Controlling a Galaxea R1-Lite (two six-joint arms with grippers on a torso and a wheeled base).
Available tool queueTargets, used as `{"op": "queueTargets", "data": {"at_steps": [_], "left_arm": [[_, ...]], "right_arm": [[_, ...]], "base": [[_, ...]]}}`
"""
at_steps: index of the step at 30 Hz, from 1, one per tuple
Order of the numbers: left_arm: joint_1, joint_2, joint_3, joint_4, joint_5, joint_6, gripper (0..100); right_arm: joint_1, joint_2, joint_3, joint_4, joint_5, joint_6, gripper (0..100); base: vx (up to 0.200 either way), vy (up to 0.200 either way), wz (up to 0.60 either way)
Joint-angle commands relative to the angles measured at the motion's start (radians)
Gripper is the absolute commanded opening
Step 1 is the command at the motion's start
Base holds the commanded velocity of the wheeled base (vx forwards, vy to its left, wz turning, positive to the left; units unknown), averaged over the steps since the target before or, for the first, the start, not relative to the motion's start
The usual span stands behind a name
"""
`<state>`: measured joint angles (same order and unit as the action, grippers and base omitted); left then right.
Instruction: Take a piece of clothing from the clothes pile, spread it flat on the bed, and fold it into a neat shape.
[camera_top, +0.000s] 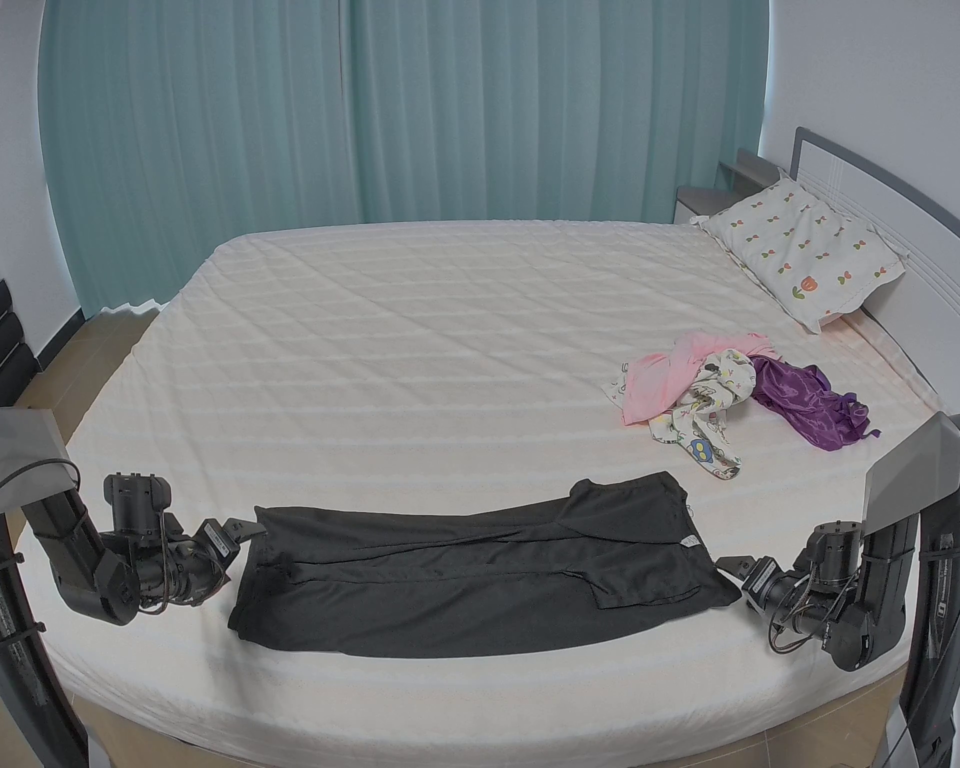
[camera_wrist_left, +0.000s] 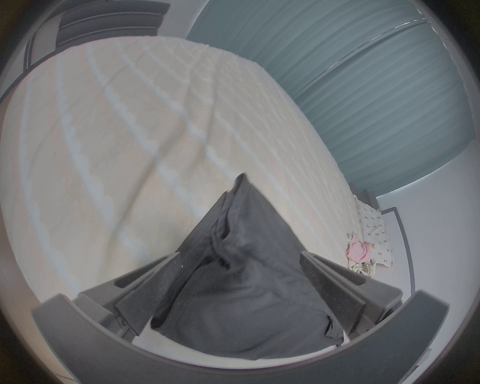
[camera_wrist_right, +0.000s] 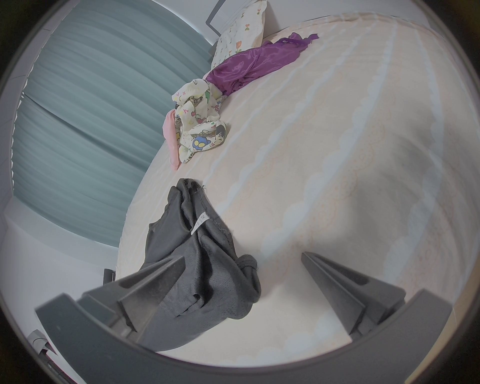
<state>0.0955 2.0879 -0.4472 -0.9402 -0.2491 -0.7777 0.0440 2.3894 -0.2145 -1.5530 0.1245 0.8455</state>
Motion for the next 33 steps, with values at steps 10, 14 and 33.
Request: {"op": "queueTargets", "data": {"at_steps": [10, 14, 33], "left_arm": [[0.009, 0.04, -0.303, 0.316, 0.004, 0.161, 100], [0.01, 0.101, -0.311, 0.311, -0.001, 0.17, 100], [0.015, 0.139, -0.298, 0.296, -0.019, 0.255, 100]], "right_arm": [[0.002, 0.037, -0.009, -0.01, 0.02, 0.006, 100], [0.002, 0.039, -0.009, -0.01, 0.021, 0.006, 100], [0.007, 0.044, -0.008, -0.01, 0.021, 0.0, 100]], "base": [[0.0, 0.0, 0.0], [0.0, 0.0, 0.0], [0.0, 0.0, 0.0]]}}
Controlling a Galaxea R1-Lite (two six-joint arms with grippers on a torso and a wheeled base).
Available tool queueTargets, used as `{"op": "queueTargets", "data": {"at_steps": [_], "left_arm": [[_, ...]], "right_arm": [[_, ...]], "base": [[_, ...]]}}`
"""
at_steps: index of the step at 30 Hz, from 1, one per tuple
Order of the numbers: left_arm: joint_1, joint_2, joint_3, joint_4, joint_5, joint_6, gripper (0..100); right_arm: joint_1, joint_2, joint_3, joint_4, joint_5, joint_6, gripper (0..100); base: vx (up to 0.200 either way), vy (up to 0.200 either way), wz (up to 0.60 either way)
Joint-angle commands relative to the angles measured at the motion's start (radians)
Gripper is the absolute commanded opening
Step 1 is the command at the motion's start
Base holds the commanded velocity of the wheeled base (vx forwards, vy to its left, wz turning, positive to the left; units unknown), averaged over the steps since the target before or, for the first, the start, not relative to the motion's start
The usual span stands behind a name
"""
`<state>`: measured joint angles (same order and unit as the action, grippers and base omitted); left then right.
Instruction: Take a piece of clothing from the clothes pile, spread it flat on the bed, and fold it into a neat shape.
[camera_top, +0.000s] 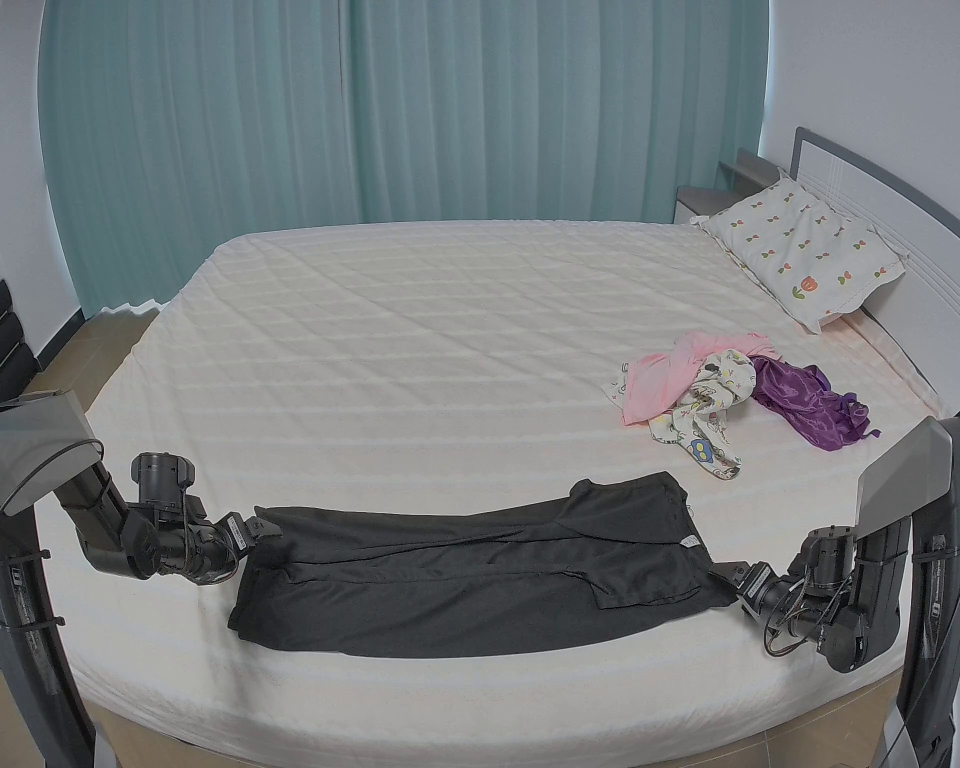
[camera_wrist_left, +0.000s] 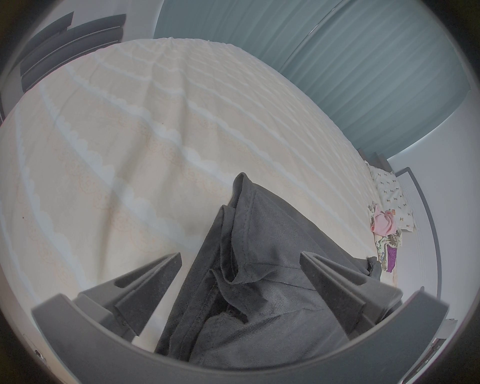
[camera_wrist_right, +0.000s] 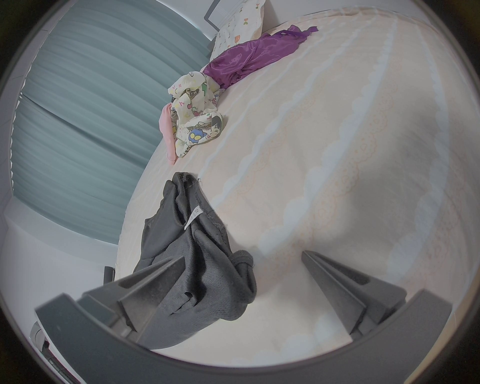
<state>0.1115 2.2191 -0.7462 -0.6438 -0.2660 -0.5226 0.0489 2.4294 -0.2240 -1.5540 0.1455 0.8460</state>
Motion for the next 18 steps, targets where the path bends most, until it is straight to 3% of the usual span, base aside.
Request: {"op": "queueTargets", "data": {"at_steps": [1, 18], "left_arm": [[-0.001, 0.008, 0.001, -0.002, -0.002, -0.001, 100], [-0.009, 0.068, -0.01, -0.082, -0.027, 0.072, 100]], "right_arm": [[0.002, 0.004, 0.002, -0.009, 0.0, -0.001, 100], [0.003, 0.005, 0.002, -0.009, 0.0, -0.002, 100]], "base": [[0.0, 0.0, 0.0], [0.0, 0.0, 0.0]]}}
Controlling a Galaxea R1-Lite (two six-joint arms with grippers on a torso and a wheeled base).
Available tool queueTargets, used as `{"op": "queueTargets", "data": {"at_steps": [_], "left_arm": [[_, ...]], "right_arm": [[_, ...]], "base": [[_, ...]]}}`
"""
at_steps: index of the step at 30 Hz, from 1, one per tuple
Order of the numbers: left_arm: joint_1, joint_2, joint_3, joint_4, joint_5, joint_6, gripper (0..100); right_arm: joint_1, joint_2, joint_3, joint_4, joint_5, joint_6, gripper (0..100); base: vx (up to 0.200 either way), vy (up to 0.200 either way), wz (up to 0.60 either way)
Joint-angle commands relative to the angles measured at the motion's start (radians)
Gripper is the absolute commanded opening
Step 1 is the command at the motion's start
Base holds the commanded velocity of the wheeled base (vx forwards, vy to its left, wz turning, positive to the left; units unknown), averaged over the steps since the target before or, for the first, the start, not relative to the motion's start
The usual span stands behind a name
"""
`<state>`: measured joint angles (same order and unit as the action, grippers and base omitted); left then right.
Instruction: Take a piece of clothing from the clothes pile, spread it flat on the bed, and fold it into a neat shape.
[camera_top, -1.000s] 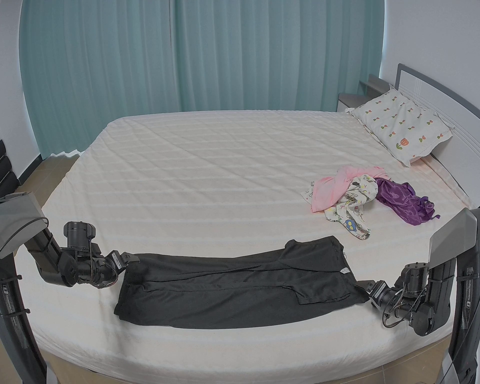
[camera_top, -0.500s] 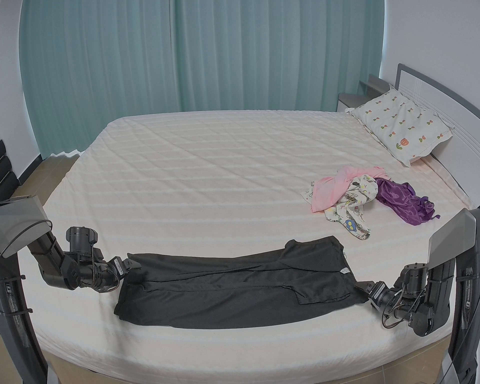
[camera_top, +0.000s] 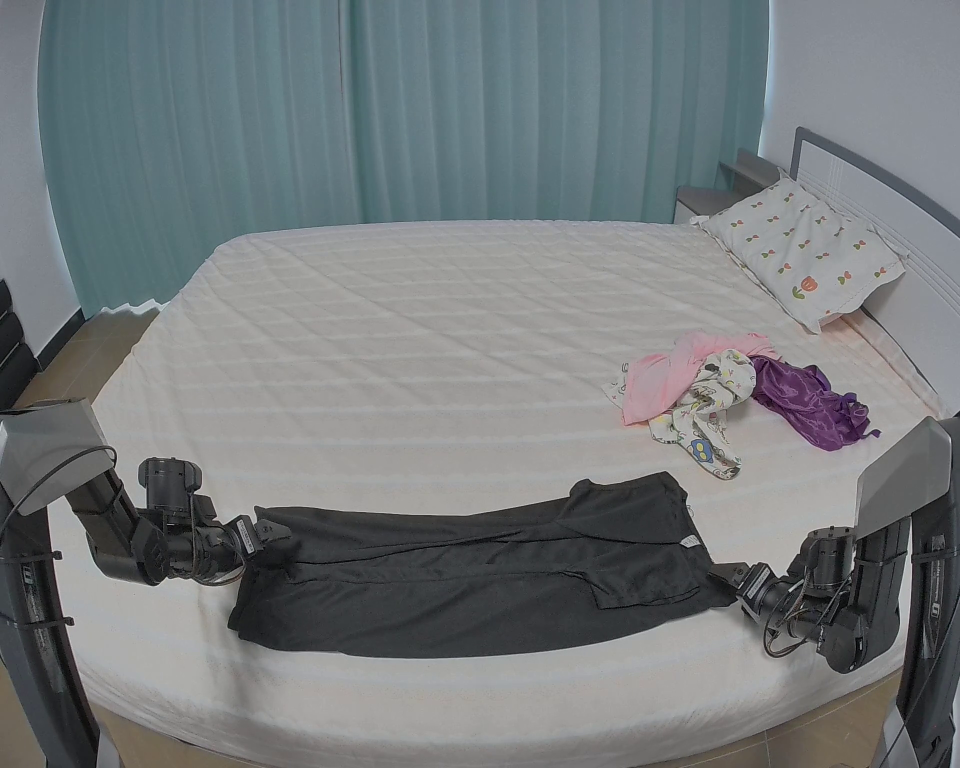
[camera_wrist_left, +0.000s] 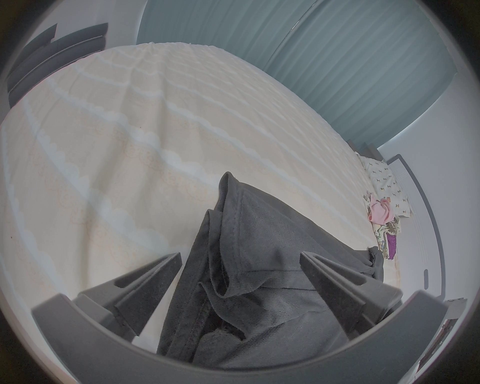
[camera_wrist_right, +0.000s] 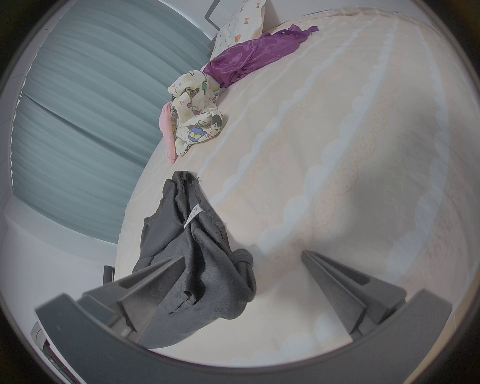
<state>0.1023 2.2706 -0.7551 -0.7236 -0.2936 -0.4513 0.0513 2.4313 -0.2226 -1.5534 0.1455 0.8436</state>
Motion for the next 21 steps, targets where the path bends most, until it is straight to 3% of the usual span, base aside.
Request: {"op": "queueTargets", "data": {"at_steps": [1, 13, 21], "left_arm": [[0.0, 0.017, -0.003, -0.002, -0.002, 0.0, 100], [0.007, 0.043, -0.016, -0.008, -0.027, 0.013, 100], [0.007, 0.05, 0.0, -0.073, -0.098, 0.008, 100]], "right_arm": [[0.001, 0.003, 0.0, -0.01, 0.0, 0.0, 100], [0.001, 0.002, 0.0, -0.01, 0.0, 0.0, 100], [0.001, 0.003, 0.0, -0.01, 0.0, 0.0, 100]], "base": [[0.0, 0.0, 0.0], [0.0, 0.0, 0.0], [0.0, 0.0, 0.0]]}}
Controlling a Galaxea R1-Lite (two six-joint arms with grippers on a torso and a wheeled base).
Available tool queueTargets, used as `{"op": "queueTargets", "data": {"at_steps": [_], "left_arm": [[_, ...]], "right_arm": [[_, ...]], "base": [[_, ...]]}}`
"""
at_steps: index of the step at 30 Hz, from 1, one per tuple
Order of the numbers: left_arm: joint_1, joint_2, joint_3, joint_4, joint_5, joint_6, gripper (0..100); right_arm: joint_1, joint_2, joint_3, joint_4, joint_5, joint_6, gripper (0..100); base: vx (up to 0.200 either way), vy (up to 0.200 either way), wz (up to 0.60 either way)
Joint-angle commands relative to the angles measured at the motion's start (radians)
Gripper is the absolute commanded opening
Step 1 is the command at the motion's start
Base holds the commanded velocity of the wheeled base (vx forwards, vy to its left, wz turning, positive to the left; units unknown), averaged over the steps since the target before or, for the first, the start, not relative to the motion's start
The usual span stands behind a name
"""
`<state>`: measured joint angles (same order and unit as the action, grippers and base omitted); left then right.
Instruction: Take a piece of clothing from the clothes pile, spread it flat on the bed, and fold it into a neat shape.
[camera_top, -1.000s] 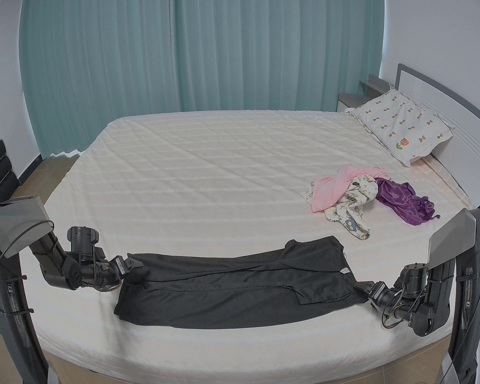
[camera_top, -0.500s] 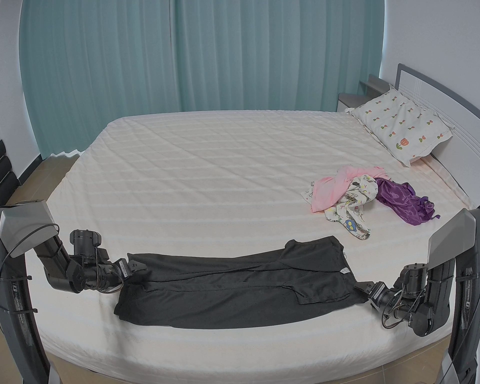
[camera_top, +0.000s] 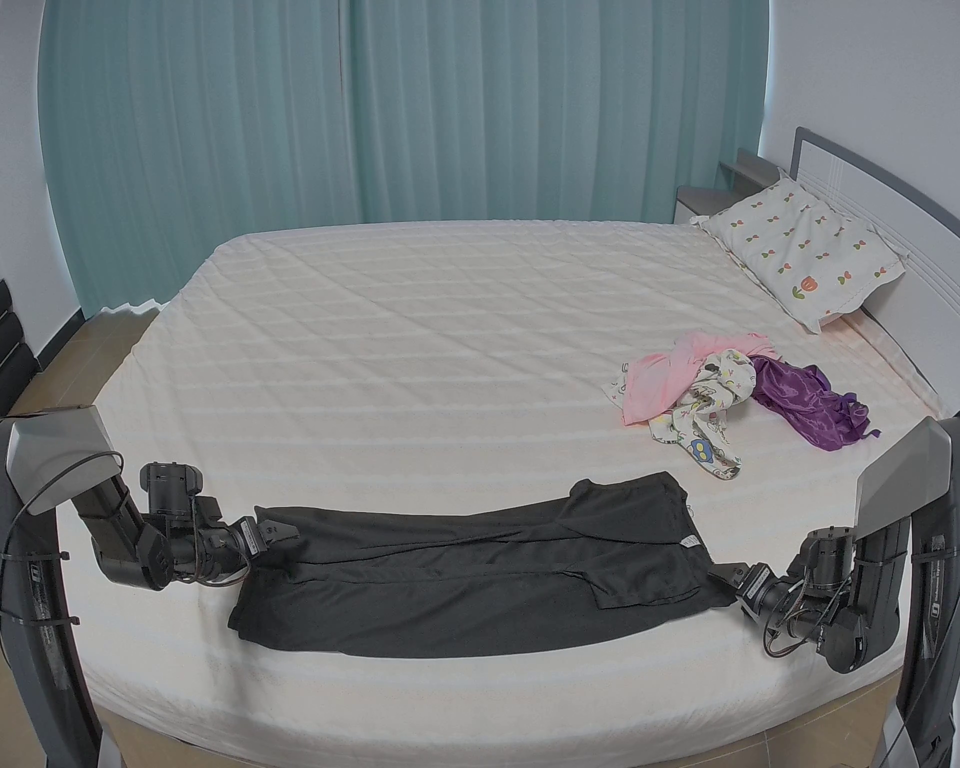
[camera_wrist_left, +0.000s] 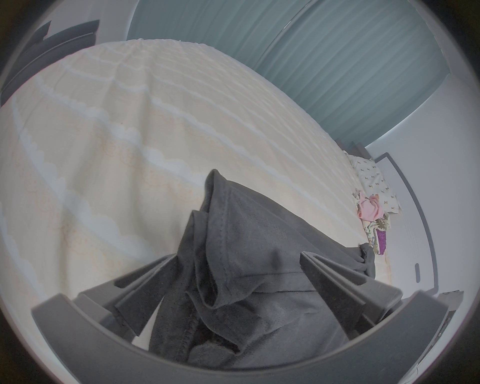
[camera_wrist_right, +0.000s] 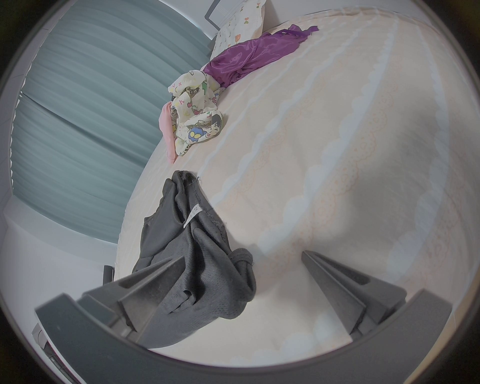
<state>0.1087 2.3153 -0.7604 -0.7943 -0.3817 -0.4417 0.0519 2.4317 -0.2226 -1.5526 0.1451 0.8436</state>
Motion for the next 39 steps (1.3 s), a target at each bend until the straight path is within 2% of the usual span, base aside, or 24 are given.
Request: {"op": "queueTargets", "data": {"at_steps": [1, 6, 15, 24, 33, 39], "left_arm": [[0.0, 0.004, 0.009, -0.003, -0.025, -0.003, 100], [0.0, -0.005, 0.036, -0.005, -0.066, 0.005, 100], [0.0, -0.01, 0.047, -0.04, -0.066, 0.001, 100], [-0.015, -0.094, 0.11, -0.085, -0.068, -0.002, 100], [-0.02, -0.085, 0.099, -0.085, -0.062, 0.0, 100], [0.005, -0.017, 0.064, -0.085, -0.054, 0.008, 100]], "right_arm": [[0.0, 0.003, 0.0, -0.011, 0.001, 0.0, 100], [0.0, 0.001, 0.0, -0.011, 0.001, 0.0, 100], [0.0, 0.003, 0.0, -0.011, 0.001, 0.0, 100], [0.0, 0.003, 0.0, -0.011, 0.001, 0.0, 100], [0.0, 0.003, 0.0, -0.011, 0.001, 0.0, 100], [0.002, 0.003, 0.0, -0.011, 0.001, 0.0, 100]], "base": [[0.0, 0.0, 0.0], [0.0, 0.0, 0.0], [0.0, 0.0, 0.0], [0.0, 0.0, 0.0], [0.0, 0.0, 0.0], [0.0, 0.0, 0.0]]}}
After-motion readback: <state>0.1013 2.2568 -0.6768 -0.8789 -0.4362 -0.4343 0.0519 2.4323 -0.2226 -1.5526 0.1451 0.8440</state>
